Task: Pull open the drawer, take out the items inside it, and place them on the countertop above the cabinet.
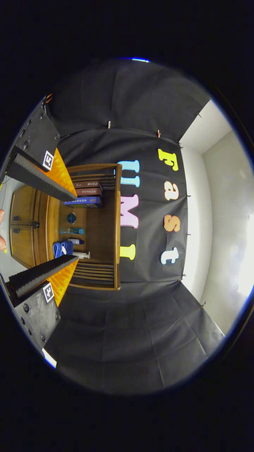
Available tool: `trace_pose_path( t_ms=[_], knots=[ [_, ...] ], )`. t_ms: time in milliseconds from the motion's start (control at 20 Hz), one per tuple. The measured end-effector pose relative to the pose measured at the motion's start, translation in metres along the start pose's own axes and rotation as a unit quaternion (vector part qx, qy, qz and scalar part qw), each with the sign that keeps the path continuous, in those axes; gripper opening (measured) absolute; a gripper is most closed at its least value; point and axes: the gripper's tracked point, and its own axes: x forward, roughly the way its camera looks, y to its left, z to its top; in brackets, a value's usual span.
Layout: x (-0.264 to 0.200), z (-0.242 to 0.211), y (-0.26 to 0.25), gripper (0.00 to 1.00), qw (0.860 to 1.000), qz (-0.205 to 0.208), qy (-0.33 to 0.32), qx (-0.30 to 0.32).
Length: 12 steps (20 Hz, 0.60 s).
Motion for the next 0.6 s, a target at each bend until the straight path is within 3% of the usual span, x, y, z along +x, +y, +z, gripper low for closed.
trace_pose_path(
  t_ms=[350,600],
  knots=[
    [0.018,-0.026,0.009,0.99,1.000,0.015,-0.015,0.004],
    [0.079,-0.075,0.013,0.99,1.000,0.025,-0.011,-0.005]
  ],
)
